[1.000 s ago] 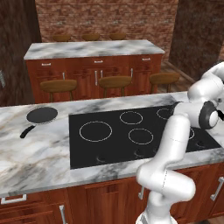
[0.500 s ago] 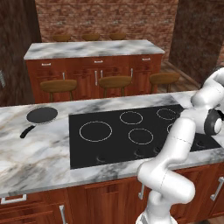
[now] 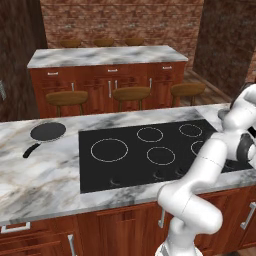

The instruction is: Place both pans onto different burners. Then place the bell pepper and the shrimp on different pans.

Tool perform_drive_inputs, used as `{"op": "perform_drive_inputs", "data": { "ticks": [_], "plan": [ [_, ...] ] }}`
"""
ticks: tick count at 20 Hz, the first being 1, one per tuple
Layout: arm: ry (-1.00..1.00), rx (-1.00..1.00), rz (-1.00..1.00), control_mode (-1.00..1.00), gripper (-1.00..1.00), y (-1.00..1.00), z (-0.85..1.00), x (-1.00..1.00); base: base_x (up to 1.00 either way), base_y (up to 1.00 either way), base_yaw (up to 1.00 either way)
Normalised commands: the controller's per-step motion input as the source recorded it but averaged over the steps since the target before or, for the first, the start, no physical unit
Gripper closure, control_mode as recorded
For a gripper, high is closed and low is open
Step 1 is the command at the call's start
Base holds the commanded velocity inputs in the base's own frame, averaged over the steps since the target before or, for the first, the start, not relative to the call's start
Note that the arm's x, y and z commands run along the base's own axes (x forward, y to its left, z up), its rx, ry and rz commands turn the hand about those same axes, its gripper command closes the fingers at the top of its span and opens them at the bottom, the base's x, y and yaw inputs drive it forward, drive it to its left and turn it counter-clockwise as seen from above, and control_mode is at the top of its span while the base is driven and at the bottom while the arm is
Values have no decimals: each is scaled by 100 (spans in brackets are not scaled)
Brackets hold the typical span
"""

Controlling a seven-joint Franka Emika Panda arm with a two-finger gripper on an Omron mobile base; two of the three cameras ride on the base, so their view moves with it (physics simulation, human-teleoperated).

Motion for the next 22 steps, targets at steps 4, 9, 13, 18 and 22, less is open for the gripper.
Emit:
{"op": "perform_drive_inputs", "data": {
  "ticks": [4,9,13,18,22],
  "plan": [
    [0,0,-2,-100,-100,-18,-24,24,0,0,0],
    [0,0,-2,-100,-100,-18,-17,19,0,0,0],
    [0,0,0,-100,-100,-25,-3,15,0,0,0],
    [0,0,0,-100,-100,-29,0,14,0,0,0],
    [0,0,0,-100,-100,-26,-1,11,0,0,0]
  ]
}}
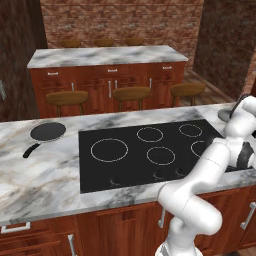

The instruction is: Place both pans onto different burners. Then place the bell pepper and the shrimp on different pans.

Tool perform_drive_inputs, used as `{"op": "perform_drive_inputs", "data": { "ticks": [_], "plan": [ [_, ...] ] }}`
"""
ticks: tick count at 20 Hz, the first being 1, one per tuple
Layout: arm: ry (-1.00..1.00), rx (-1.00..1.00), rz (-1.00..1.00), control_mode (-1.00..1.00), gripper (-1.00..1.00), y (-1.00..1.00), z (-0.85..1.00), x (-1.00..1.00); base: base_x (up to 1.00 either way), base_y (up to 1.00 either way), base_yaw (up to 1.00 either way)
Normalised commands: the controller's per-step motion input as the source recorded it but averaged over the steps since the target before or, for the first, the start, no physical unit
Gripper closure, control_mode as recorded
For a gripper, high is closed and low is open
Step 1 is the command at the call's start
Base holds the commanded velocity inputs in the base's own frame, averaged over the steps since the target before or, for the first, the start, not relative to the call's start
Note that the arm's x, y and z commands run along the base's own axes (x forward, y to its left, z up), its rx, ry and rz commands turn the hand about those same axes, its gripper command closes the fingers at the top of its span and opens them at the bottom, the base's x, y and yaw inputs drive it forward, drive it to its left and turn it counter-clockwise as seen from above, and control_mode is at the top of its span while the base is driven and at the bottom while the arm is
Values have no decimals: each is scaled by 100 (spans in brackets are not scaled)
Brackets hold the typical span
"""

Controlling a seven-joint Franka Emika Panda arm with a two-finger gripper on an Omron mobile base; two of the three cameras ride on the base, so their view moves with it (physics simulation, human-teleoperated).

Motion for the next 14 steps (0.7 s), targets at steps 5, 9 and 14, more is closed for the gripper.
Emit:
{"op": "perform_drive_inputs", "data": {
  "ticks": [5,9,14],
  "plan": [
    [1,0,0,-100,-100,-21,0,13,0,0,0],
    [3,0,0,-100,-100,-17,0,14,0,0,0],
    [3,0,0,-100,-100,-18,0,14,0,0,0]
  ]
}}
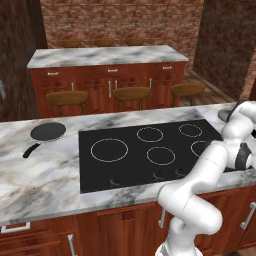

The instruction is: Place both pans onto different burners. Then place the bell pepper and the shrimp on different pans.

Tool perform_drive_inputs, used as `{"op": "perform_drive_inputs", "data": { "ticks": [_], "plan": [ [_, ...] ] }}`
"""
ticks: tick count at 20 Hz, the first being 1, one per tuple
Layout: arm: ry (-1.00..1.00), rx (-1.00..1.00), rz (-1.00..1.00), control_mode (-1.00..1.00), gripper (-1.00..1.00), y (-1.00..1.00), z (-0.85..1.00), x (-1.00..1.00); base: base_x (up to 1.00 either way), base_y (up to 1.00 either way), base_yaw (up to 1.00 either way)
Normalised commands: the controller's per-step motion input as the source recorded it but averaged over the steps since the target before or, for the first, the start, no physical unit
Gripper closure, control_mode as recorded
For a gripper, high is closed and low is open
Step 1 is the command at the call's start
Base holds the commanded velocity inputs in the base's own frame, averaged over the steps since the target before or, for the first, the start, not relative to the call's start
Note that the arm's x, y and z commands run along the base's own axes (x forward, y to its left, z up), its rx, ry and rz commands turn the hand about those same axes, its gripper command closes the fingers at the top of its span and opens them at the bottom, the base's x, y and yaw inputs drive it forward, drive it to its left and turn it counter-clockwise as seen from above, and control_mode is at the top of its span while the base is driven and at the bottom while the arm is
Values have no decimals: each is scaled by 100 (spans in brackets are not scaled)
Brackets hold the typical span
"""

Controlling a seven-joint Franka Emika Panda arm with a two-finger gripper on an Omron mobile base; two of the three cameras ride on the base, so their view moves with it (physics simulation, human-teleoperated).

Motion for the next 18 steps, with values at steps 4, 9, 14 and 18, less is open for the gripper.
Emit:
{"op": "perform_drive_inputs", "data": {
  "ticks": [4,9,14,18],
  "plan": [
    [4,0,0,-100,-100,-21,0,15,0,0,0],
    [5,0,0,-100,-100,-19,0,9,0,0,0],
    [4,0,0,-100,-100,-10,0,4,0,0,0],
    [6,0,0,-100,-100,-1,0,2,0,0,0]
  ]
}}
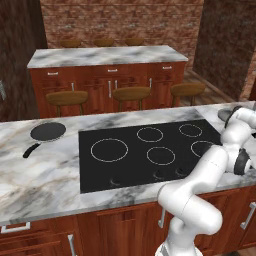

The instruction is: Place both pans onto different burners. Then place the bell pepper and the shrimp on different pans.

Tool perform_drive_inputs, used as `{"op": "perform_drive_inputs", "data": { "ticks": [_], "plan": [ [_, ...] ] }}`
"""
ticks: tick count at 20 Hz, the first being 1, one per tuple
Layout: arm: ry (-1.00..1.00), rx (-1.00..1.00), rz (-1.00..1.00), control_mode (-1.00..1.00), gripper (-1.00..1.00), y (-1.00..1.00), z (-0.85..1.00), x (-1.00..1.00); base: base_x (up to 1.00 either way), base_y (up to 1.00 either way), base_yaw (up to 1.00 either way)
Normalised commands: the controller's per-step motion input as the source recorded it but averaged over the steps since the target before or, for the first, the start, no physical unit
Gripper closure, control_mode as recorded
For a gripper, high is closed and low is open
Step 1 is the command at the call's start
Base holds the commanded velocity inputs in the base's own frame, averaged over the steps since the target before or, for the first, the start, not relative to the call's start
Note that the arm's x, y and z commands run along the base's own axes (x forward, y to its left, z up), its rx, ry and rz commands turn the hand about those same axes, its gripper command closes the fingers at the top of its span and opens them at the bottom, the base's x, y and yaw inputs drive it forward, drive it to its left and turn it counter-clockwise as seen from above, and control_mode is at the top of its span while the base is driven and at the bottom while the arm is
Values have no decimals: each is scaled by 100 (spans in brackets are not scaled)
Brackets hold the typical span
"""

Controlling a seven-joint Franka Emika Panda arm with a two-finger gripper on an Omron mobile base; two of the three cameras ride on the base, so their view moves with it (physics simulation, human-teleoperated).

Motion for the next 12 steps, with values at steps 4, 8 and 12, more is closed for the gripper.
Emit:
{"op": "perform_drive_inputs", "data": {
  "ticks": [4,8,12],
  "plan": [
    [8,0,0,-100,100,0,0,4,0,0,0],
    [2,0,0,-100,100,0,0,0,0,0,0],
    [1,3,0,-100,100,1,-3,-3,0,0,0]
  ]
}}
